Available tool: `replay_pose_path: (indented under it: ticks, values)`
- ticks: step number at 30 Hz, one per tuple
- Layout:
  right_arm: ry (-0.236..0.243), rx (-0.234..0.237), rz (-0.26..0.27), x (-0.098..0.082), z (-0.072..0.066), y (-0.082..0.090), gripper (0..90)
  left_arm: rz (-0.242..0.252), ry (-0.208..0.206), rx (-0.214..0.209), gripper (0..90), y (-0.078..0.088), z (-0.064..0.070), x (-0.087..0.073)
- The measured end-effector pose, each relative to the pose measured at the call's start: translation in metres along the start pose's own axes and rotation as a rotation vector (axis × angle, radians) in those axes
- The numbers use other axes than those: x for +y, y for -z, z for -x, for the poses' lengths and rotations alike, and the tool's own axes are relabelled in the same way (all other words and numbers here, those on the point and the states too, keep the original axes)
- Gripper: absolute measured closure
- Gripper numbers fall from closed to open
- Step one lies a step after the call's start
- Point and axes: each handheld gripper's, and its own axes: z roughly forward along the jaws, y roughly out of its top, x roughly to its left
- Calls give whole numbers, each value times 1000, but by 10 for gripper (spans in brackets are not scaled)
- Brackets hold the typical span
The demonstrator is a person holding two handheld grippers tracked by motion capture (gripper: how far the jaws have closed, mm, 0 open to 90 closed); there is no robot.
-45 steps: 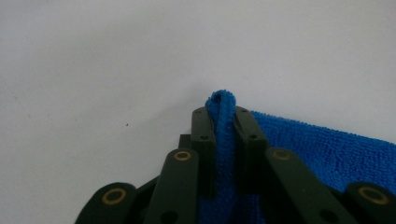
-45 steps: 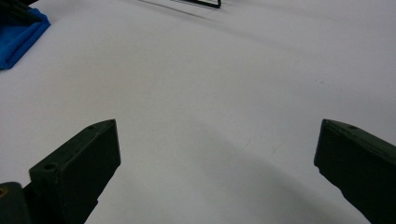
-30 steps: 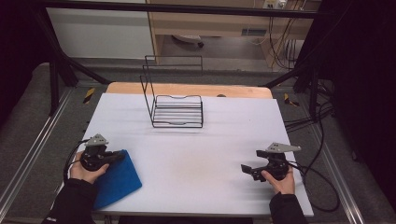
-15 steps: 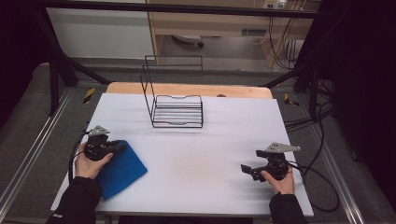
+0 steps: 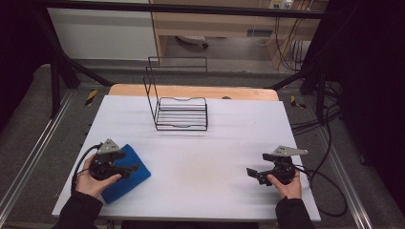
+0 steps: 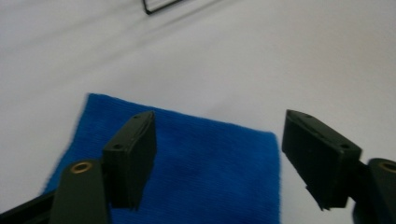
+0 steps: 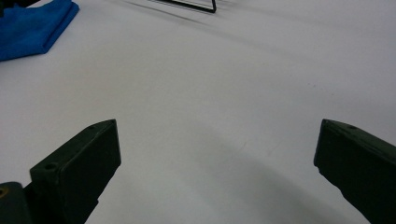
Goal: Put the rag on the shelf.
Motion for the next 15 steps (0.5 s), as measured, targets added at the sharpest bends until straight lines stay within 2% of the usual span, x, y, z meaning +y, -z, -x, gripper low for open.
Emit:
replay_pose_path:
  ticks: [3,4,5,7,9,12,14,15]
  values:
    - [1,1,-3,0,0,0,12,-33,-26,-40,405,-4,15,-4]
    - [1,1,-3,0,0,0,12,-33,-26,-40,450,-4,15,-4]
    - [0,1,-3,0,0,0,12,-56,-44,-57,490,-9,23,-4]
    - [2,1,-3,0,0,-1,12,-64,-52,-62,580,-12,26,-4]
    - [2,2,-4,0,0,-1,12,-73,-60,-72,630,-18,30,-4]
    - [2,3,-4,0,0,-1,12,-101,-78,-52,658,-29,34,-5]
    - [2,3,-3,0,0,-1,12,-129,-95,-13,664,-37,34,-7]
    - [3,4,-3,0,0,0,12,-135,-93,-9,667,-39,34,-9]
